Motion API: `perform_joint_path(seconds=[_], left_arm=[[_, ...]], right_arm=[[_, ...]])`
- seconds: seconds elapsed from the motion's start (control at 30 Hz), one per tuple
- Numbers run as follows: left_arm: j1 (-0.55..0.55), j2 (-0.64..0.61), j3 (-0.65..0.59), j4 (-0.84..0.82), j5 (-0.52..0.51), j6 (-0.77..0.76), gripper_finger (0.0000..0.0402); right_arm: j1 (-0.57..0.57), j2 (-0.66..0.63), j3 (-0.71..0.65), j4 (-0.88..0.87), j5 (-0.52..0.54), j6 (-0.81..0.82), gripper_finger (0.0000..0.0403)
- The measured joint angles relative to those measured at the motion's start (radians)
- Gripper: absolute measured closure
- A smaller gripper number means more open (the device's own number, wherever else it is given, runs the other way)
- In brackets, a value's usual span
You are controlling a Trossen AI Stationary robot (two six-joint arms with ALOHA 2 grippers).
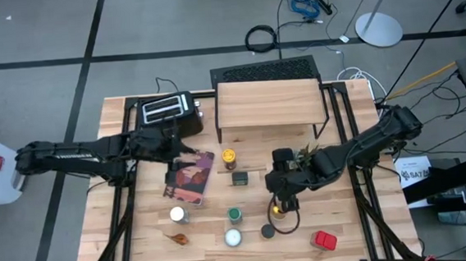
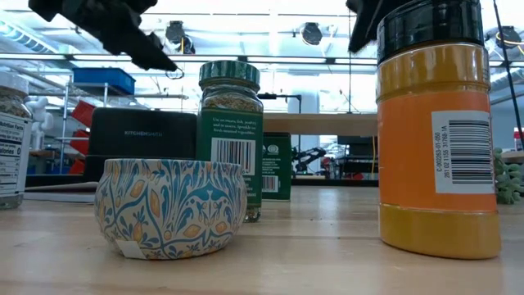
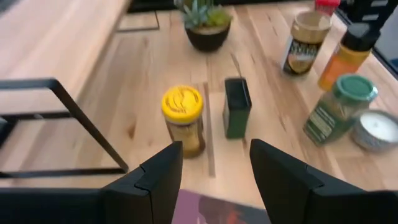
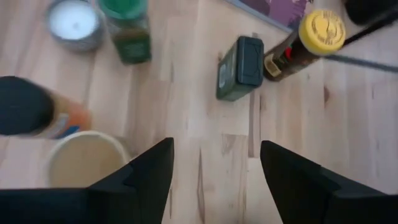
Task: Shelf spices
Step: Put the yellow seasoning bottle on the shelf
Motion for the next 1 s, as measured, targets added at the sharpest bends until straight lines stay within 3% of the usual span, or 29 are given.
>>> perform_joint_path(seconds=[0.43,0.7,1.0], left_arm=[[-0.097,0.004,0.0,-0.036,-0.013,-0.063,0.0203],[-0.147,0.047,0.0,0.044,-0.071,-0.1,0.0203],[-0.159,0.24,0.0,0.235,-0.211,-0.071,0.0203]], right_arm=[[-0.1,0.0,-0.237,0.431,-0.005,-0.067,0.0174],[-0.154,0.0,-0.246,0.456,-0.005,-0.125,0.0174],[-0.177,-0.001,-0.246,0.429,0.015,-0.126,0.0174]])
